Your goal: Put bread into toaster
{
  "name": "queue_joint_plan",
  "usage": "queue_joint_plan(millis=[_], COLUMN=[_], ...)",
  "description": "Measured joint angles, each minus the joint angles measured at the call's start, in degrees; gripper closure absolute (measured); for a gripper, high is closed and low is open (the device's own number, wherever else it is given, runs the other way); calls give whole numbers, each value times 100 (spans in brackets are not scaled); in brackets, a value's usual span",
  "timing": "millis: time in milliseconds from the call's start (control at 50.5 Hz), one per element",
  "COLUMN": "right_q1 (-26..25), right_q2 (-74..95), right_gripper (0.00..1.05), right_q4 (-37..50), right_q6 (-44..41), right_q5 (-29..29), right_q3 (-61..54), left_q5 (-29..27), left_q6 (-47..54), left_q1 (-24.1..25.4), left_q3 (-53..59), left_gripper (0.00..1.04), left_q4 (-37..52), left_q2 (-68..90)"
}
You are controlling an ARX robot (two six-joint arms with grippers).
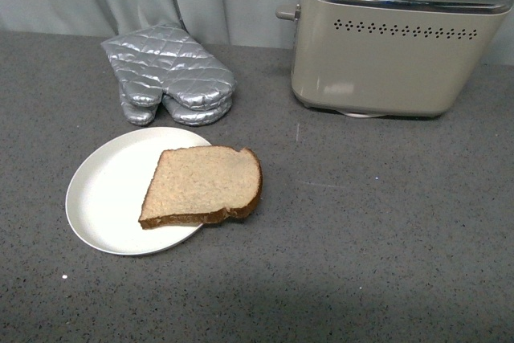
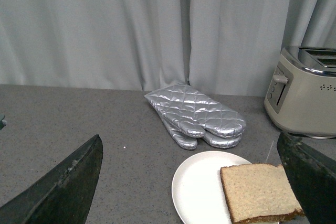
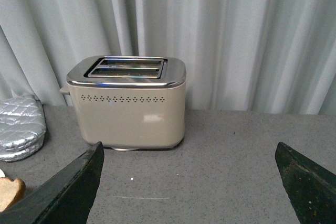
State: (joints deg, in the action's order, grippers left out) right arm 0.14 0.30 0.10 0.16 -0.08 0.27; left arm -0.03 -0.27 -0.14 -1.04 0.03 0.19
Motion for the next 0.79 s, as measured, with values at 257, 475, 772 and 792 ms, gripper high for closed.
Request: queue_joint_plan(millis=[257,475,772,792], right_q1=[0,0,0,0], right_q2=[0,0,-7,-7], right_gripper=[10,10,10,10], right_q4=[0,0,0,0], right_q6=[0,0,0,0], right_q5=[0,0,0,-4], right_q3=[0,0,0,0], left_q5=[0,-2,-750,-702], left_q6=[0,0,-1746,-1884], left_q1=[0,0,-313,-286], left_q3=[0,0,-584,-599], left_gripper=[7,7,7,7], left_q4=[0,0,-1130,-1045], left_q2=[0,0,1648,1928])
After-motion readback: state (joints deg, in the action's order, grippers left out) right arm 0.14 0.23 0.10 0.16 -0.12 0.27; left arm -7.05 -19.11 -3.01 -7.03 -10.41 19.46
